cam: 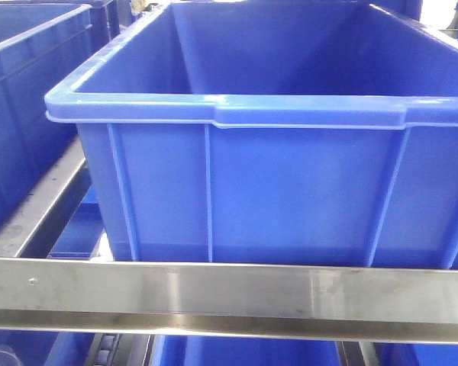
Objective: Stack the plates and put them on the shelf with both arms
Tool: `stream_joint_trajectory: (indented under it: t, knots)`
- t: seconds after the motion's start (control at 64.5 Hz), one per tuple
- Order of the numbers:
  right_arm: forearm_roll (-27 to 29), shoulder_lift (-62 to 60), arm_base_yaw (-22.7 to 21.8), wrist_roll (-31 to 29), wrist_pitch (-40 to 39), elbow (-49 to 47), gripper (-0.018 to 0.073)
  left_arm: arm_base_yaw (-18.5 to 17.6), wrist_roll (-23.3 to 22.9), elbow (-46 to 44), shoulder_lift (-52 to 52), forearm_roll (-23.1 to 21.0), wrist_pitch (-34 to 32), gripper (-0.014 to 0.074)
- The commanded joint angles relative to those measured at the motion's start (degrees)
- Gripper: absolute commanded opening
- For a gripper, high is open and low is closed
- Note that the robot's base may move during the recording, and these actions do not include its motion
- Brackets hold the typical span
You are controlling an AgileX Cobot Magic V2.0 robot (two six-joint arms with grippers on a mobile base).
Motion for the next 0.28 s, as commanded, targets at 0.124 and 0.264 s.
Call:
stream_joint_trajectory:
  t: [0.124,0.264]
  knots:
    - [-0.08,-1.06,-0.34,0.12,-4.8,0.08,0.0048,0.14,-0.14,0.13,-1.26,-0.13,-4.32,0.0082]
    - [-0.08,-1.06,-0.34,0.12,-4.8,0.08,0.0048,0.14,-0.14,0.13,-1.26,-0.13,-4.32,0.0082]
